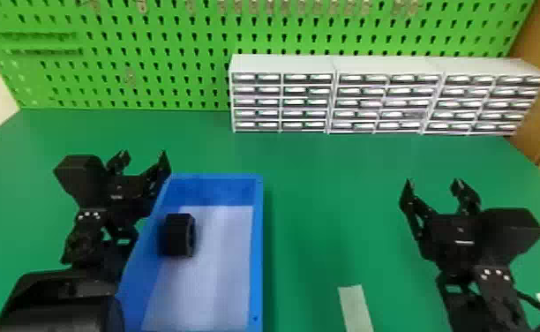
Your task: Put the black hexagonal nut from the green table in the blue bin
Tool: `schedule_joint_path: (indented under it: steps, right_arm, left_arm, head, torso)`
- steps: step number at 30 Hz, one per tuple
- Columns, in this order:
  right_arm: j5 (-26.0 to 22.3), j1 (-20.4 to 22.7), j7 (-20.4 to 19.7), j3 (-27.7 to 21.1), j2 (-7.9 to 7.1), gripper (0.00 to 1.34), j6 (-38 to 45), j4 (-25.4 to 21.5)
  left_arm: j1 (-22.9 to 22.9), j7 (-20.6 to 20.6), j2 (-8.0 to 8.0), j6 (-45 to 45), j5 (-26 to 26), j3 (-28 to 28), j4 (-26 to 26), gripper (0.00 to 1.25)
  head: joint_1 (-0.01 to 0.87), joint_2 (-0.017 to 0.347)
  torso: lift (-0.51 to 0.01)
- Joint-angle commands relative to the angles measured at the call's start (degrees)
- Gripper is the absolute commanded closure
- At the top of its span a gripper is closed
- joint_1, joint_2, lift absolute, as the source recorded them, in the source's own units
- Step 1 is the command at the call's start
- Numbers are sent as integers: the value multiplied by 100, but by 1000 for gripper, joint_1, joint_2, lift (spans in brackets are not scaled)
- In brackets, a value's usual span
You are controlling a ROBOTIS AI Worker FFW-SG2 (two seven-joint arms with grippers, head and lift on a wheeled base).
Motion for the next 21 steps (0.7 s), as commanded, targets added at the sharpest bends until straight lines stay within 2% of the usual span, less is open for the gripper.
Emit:
schedule_joint_path:
  steps: [1, 21]
  right_arm:
    - [-9, 0, -4, 0, -9, 498, 14, 0]
    - [-17, 9, -4, 0, -27, 499, 14, 0]
  left_arm:
    - [8, 0, -15, 0, -5, 0, 0, 512]
    - [8, 0, -15, 0, 4, 18, 0, 512]
  head:
    - [686, 51]
    - [686, 51]
  torso:
    - [-97]
    - [-97]
